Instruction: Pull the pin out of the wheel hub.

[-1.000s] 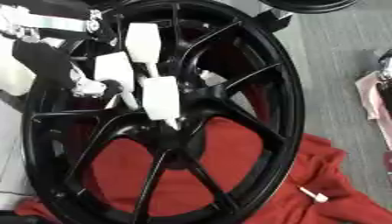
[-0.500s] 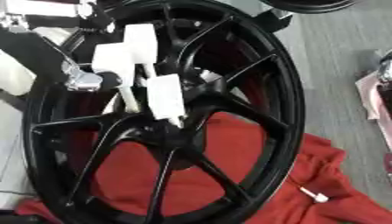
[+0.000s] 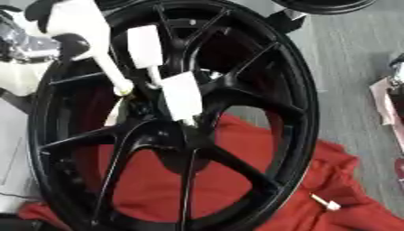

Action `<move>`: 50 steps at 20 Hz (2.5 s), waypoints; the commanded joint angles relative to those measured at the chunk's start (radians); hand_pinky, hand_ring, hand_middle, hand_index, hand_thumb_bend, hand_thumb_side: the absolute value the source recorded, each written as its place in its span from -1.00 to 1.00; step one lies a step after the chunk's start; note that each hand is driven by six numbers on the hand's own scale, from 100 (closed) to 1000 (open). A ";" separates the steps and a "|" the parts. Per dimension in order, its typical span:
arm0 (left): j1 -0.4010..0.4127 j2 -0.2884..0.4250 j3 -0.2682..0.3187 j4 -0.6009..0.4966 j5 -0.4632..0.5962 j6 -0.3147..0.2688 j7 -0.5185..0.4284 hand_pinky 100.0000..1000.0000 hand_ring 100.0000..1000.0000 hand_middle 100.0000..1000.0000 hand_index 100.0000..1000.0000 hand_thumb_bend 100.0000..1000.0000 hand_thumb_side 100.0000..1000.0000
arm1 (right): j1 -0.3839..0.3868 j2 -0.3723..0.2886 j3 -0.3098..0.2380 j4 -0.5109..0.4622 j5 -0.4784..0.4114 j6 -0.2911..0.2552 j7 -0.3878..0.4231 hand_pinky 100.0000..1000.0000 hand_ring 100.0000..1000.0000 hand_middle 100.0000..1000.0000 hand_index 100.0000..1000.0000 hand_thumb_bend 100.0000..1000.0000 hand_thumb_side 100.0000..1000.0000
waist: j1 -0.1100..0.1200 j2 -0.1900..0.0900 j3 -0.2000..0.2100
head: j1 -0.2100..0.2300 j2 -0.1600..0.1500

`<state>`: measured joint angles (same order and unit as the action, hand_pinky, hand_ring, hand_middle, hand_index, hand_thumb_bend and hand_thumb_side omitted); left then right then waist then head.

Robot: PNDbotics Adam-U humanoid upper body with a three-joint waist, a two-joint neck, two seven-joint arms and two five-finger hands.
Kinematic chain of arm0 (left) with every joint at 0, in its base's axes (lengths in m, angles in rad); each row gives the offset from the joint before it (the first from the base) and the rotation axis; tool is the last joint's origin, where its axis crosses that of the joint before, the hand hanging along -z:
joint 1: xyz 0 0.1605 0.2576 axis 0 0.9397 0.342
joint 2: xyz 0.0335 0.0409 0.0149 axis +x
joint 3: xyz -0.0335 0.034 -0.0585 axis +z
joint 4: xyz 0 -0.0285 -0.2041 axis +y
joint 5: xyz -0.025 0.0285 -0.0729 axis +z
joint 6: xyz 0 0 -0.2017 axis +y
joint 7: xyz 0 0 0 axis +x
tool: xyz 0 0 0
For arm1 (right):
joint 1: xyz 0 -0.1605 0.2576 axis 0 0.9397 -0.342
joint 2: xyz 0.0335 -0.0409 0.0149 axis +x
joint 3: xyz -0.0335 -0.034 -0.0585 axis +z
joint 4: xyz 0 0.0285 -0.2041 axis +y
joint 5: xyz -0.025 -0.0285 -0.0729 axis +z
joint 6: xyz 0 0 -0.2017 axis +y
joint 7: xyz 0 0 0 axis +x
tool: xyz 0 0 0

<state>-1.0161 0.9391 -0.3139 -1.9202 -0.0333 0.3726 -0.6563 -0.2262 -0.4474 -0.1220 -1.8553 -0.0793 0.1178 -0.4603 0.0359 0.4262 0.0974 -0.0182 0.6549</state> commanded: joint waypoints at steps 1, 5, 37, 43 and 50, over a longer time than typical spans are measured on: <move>0.038 0.092 0.099 -0.008 0.051 0.003 0.054 0.03 -0.40 -0.75 -0.34 -1.00 -0.62 | 0.001 -0.033 -0.015 -0.022 0.009 0.002 -0.009 0.59 0.49 0.33 0.66 -1.00 -0.06 | 0.000 -0.034 0.004 | -0.009 0.002; 0.118 0.145 0.203 0.058 0.094 0.013 0.119 0.03 -0.40 -0.76 -0.33 -1.00 -0.62 | 0.006 -0.038 -0.022 -0.026 0.013 0.003 -0.016 0.59 0.49 0.33 0.66 -1.00 -0.06 | -0.002 -0.037 0.015 | -0.020 0.003; 0.497 0.144 0.429 0.678 0.027 -0.210 0.397 0.70 0.64 0.57 0.89 -0.18 0.54 | -0.009 -0.021 -0.033 -0.032 0.015 0.001 -0.023 0.59 0.49 0.33 0.66 -1.00 -0.06 | -0.016 -0.042 -0.003 | -0.034 -0.033; 0.493 0.134 0.441 0.680 -0.029 -0.224 0.350 0.69 0.64 0.56 0.88 -0.21 0.57 | -0.008 -0.020 -0.034 -0.032 0.014 0.001 -0.024 0.59 0.49 0.33 0.66 -1.00 -0.06 | -0.017 -0.042 -0.002 | -0.035 -0.028; 0.492 0.129 0.447 0.675 0.002 -0.222 0.344 0.63 0.57 0.48 0.80 -0.60 0.72 | -0.008 -0.021 -0.034 -0.031 0.015 0.001 -0.023 0.59 0.49 0.33 0.66 -1.00 -0.06 | -0.017 -0.044 0.002 | -0.036 -0.026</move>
<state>-0.5119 1.0373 0.1122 -1.2337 -0.0424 0.1501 -0.3106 -0.2282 -0.4533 -0.1528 -1.8707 -0.0640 0.1210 -0.4854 0.0165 0.4076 0.0970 -0.0543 0.6306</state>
